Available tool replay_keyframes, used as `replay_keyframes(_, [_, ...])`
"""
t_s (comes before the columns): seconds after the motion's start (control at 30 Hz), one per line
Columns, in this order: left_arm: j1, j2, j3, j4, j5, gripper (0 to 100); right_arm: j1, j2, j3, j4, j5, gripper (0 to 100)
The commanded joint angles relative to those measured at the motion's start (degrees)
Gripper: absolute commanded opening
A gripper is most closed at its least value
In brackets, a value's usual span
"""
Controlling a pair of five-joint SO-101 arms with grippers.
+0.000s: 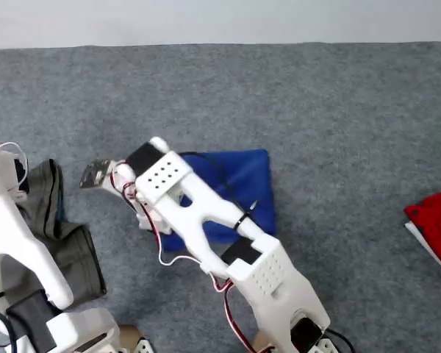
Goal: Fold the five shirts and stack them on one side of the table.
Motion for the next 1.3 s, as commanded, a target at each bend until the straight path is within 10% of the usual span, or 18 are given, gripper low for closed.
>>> replay_keyframes(0.0, [0.26,-2.46,-0.22,-1.05,0.53,2,-0.48,0.13,-0.18,2.42,-0.09,14.3])
replay_keyframes(0.53, [0.26,-2.55,-0.22,-1.05,0.44,2,7.43,-14.99,-6.15,2.42,-5.89,23.3])
replay_keyframes(0.83, [0.26,-2.55,-0.22,-0.97,0.44,2,16.40,-15.16,7.74,2.51,-5.63,0.8])
replay_keyframes(1.27, [0.35,-2.55,-0.22,-0.88,0.53,2,27.38,-15.16,28.48,-1.80,-5.54,1.0])
